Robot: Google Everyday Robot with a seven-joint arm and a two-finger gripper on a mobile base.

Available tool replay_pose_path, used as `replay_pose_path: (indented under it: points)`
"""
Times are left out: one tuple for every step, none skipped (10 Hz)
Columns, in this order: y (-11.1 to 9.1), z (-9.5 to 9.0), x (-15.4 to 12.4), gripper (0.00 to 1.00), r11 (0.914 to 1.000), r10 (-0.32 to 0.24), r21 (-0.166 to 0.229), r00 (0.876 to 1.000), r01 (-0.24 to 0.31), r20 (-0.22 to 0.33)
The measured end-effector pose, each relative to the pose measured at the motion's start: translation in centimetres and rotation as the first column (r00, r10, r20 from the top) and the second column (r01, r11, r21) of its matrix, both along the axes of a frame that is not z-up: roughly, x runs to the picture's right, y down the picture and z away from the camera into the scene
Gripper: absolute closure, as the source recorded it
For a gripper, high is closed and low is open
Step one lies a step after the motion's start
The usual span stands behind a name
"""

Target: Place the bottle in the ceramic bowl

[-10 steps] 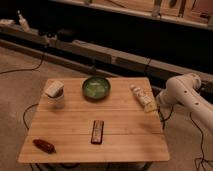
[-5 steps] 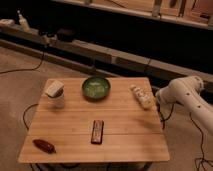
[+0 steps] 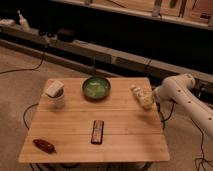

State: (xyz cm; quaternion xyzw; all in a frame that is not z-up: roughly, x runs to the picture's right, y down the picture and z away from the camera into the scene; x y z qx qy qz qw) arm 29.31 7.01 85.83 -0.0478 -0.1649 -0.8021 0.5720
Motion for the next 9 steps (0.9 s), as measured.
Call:
replay_pose_path:
  points:
    - [-0.6, 1.5, -0.4, 0.20, 0.9998, -0.017, 0.007, 1.000, 0.017, -0.001]
    - [-1.2, 2.7, -0.9, 0.20, 0.9994, -0.032, 0.014, 0.999, 0.032, 0.004]
    - [-1.7, 3.9, -2.1, 0.20, 0.9987, -0.047, 0.021, 0.999, 0.047, 0.021]
    - [-2.0, 4.9, -3.3, 0.20, 0.9984, -0.053, 0.023, 0.998, 0.052, 0.043]
    - [-2.1, 5.6, -4.2, 0.20, 0.9982, -0.056, 0.024, 0.997, 0.055, 0.056]
    - [-2.1, 6.3, -4.9, 0.20, 0.9978, -0.064, 0.021, 0.996, 0.063, 0.061]
    - [-2.0, 7.0, -5.2, 0.20, 0.9970, -0.077, 0.011, 0.995, 0.077, 0.055]
    - [-1.6, 7.6, -4.8, 0.20, 0.9952, -0.097, -0.007, 0.995, 0.097, 0.029]
    - [-1.0, 8.1, -4.1, 0.20, 0.9927, -0.116, -0.035, 0.993, 0.116, -0.009]
